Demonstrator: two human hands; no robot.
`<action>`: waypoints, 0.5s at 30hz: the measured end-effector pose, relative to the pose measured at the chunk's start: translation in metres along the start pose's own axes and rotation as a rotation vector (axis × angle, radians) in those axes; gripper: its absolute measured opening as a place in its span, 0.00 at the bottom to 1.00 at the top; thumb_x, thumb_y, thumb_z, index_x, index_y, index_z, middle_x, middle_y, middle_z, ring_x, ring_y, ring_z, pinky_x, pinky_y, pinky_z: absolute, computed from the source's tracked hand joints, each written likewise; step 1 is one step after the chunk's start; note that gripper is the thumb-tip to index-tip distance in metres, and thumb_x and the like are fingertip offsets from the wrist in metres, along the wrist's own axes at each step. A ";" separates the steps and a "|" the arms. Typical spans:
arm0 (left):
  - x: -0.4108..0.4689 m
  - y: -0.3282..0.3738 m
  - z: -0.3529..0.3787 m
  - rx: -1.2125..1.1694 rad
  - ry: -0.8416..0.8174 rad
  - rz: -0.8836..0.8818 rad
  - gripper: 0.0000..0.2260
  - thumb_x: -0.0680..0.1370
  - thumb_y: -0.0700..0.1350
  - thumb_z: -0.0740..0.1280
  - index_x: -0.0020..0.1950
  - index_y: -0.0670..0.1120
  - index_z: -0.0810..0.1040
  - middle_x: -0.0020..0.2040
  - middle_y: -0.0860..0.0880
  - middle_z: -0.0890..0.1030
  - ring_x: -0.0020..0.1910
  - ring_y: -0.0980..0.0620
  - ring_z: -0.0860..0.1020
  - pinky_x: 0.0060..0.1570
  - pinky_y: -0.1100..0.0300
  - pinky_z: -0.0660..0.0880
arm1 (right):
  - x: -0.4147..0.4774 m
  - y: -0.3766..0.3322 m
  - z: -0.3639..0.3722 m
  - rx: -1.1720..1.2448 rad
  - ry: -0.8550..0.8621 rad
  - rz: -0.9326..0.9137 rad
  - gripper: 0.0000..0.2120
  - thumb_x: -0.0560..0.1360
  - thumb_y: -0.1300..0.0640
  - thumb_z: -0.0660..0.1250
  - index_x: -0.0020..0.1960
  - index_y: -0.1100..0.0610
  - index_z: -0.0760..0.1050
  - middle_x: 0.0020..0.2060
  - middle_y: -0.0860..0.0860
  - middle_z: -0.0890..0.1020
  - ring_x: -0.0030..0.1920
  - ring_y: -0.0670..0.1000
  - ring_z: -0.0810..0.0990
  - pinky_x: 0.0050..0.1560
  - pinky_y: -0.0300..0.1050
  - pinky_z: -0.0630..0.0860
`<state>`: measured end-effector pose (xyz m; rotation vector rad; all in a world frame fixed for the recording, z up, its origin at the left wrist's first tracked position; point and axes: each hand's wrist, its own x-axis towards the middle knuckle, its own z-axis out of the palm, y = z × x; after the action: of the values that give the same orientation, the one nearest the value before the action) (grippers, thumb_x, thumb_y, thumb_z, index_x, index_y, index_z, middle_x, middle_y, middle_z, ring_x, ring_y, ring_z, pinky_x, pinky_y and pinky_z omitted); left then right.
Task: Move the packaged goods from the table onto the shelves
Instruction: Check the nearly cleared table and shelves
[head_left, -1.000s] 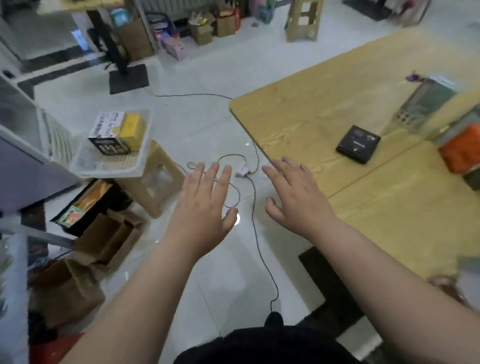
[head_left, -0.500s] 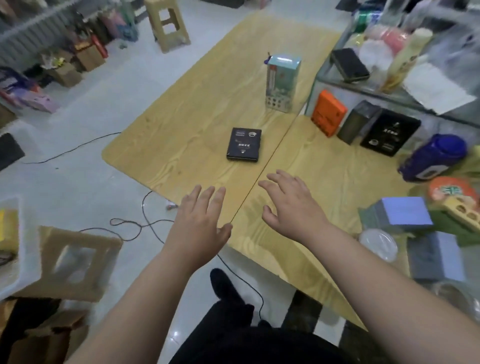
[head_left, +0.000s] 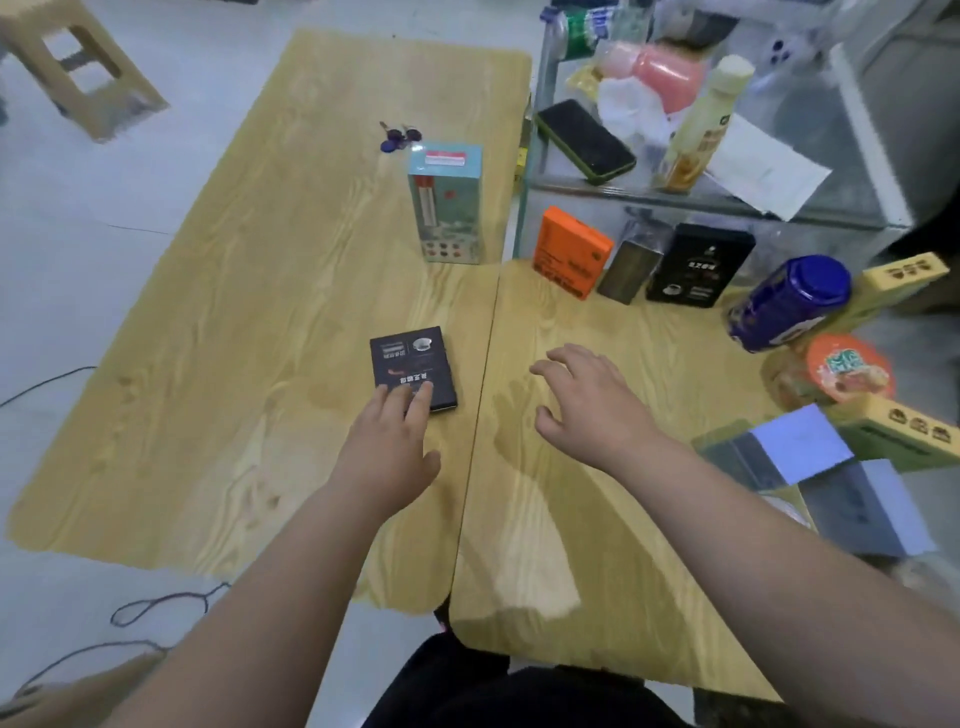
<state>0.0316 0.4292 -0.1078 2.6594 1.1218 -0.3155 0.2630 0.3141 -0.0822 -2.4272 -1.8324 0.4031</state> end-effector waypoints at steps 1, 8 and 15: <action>0.016 -0.010 0.002 0.031 -0.055 0.005 0.39 0.80 0.57 0.64 0.83 0.47 0.47 0.81 0.44 0.56 0.80 0.42 0.51 0.79 0.50 0.54 | 0.012 -0.003 0.004 0.010 -0.008 0.028 0.26 0.78 0.48 0.63 0.75 0.53 0.67 0.73 0.55 0.68 0.76 0.55 0.61 0.77 0.57 0.59; 0.095 -0.062 0.015 -0.011 -0.366 -0.026 0.39 0.76 0.49 0.66 0.82 0.58 0.48 0.82 0.50 0.41 0.80 0.42 0.38 0.78 0.44 0.54 | 0.061 -0.005 0.031 0.193 -0.052 0.239 0.26 0.78 0.49 0.64 0.74 0.52 0.67 0.73 0.53 0.68 0.74 0.55 0.66 0.74 0.54 0.65; 0.124 -0.053 0.024 -0.136 -0.313 -0.001 0.35 0.78 0.37 0.63 0.82 0.56 0.55 0.77 0.46 0.56 0.71 0.44 0.67 0.62 0.56 0.72 | 0.109 0.038 0.034 0.280 0.094 0.404 0.34 0.77 0.51 0.66 0.79 0.54 0.58 0.75 0.54 0.64 0.72 0.57 0.67 0.70 0.53 0.69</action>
<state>0.0753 0.5407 -0.1736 2.3862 1.0063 -0.6089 0.3171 0.4036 -0.1407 -2.5507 -1.1522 0.5192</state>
